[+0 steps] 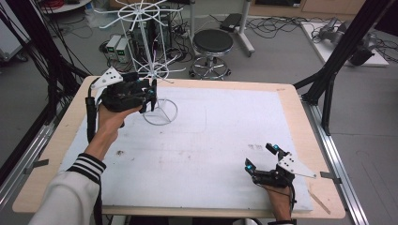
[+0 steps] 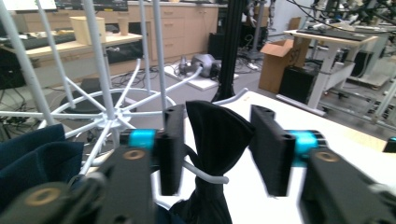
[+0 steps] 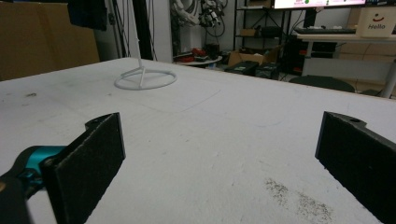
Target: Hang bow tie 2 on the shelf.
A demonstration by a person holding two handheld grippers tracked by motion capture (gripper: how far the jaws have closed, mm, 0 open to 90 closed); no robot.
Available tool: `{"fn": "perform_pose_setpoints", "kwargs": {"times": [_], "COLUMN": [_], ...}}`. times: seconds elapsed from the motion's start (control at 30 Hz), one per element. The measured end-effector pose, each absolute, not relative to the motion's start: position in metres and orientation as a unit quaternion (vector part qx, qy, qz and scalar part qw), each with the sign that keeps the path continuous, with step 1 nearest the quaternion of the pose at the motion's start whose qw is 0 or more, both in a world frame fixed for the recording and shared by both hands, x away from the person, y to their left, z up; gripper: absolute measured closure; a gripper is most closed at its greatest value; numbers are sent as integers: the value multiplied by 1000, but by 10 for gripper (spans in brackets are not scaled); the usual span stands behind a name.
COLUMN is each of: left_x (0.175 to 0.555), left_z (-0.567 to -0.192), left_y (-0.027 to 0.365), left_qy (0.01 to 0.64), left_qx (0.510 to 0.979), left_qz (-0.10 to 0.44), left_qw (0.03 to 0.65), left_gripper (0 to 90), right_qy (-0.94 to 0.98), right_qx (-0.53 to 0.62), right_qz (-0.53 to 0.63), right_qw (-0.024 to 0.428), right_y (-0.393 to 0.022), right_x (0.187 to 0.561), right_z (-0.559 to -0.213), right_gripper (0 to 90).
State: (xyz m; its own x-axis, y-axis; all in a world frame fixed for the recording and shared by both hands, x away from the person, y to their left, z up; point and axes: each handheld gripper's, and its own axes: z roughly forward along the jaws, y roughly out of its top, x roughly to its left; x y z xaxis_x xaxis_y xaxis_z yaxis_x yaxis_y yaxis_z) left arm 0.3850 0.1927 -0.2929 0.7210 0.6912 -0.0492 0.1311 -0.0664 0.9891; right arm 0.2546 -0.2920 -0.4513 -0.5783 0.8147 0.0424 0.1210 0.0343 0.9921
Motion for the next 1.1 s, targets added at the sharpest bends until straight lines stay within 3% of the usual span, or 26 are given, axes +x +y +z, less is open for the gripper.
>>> {"fn": "perform_pose_setpoints", "kwargs": {"times": [0.23,0.57,1.1], "left_x": [381,375,349], "left_z": [-290,-288,-300], "left_y": [194,200,227], "left_qy": [292,275,253], "left_qx": [693,697,684], "left_qz": [240,235,262], "left_qw": [614,618,632], "left_gripper": [312,139,17], "right_qy": [657,656,643], "right_qx": [354,355,352], "right_qz": [597,599,605], "right_qw": [294,293,310], "right_y": [-292,-292,-292], "right_x": [255,254,250], "right_z": [-451,-452,-453], "right_gripper": [6,7,7]}}
